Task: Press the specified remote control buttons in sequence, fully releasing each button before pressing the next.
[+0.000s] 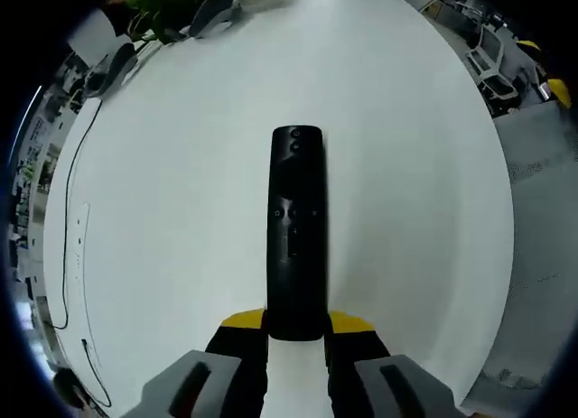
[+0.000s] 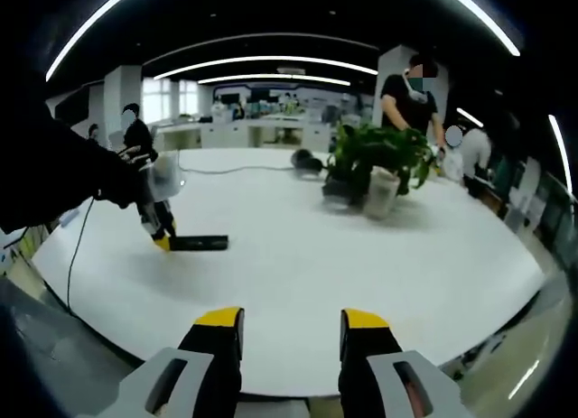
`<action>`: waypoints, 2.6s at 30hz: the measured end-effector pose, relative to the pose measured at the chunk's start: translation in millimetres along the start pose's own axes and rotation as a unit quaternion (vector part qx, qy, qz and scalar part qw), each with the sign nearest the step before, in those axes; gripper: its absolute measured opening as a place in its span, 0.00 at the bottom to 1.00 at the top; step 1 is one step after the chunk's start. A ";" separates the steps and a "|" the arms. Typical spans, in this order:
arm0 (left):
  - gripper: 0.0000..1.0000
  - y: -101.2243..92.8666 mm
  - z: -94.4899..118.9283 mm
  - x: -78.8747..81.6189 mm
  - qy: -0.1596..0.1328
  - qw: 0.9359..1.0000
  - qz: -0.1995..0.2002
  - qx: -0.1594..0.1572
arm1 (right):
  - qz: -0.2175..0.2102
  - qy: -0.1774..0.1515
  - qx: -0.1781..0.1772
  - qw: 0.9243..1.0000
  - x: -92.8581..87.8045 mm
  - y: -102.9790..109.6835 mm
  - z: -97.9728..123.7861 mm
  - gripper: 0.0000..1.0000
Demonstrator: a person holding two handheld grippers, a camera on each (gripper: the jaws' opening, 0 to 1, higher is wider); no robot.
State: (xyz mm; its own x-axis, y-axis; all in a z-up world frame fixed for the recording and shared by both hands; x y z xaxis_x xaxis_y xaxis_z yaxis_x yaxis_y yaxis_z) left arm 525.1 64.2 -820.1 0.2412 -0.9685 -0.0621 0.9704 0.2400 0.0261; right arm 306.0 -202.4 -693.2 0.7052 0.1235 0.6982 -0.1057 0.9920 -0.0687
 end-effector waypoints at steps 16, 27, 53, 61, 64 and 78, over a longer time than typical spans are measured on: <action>0.23 -35.1 0.3 -9.6 -0.006 1.000 0.014 -0.001 | -0.002 -0.016 0.018 1.000 3.2 3.7 3.0 0.31; 0.23 -53.2 0.6 -14.2 -0.010 1.000 0.025 -0.001 | -0.004 -0.021 0.039 0.999 4.5 8.2 4.7 0.27; 0.23 -94.2 2.3 -23.5 -0.023 0.999 0.037 -0.001 | -0.024 -0.003 0.120 0.993 7.9 19.4 11.1 0.00; 0.23 -107.6 2.8 -26.8 -0.037 0.998 0.045 -0.001 | -0.014 0.011 0.155 0.988 18.2 28.2 15.9 0.00; 0.23 -111.9 2.3 -27.5 -0.042 0.998 0.049 -0.002 | 0.007 0.009 0.168 0.986 31.4 32.2 16.1 0.00; 0.23 -150.9 2.5 -33.4 -0.054 0.997 0.058 -0.001 | 0.075 -0.012 0.223 0.972 103.1 71.9 -5.7 0.00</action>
State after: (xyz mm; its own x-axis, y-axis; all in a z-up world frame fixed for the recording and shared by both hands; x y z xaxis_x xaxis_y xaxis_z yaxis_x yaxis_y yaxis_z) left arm 370.6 60.2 -819.4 0.3500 -0.9355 0.0485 0.9359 0.3514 0.0251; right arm 375.2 -118.2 -630.2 0.6420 0.2593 0.7215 -0.5027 0.8529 0.1408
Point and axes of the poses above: the point that each gripper's makers call its tool centre point, and the gripper's own axes: z roughly backward along the fingers, y roughly to its left, x roughly out of its top, the point moved 5 cm from there along z, roughly backward along the fingers, and after that the axes turned 11 degrees about y, right-handed, at the moved point
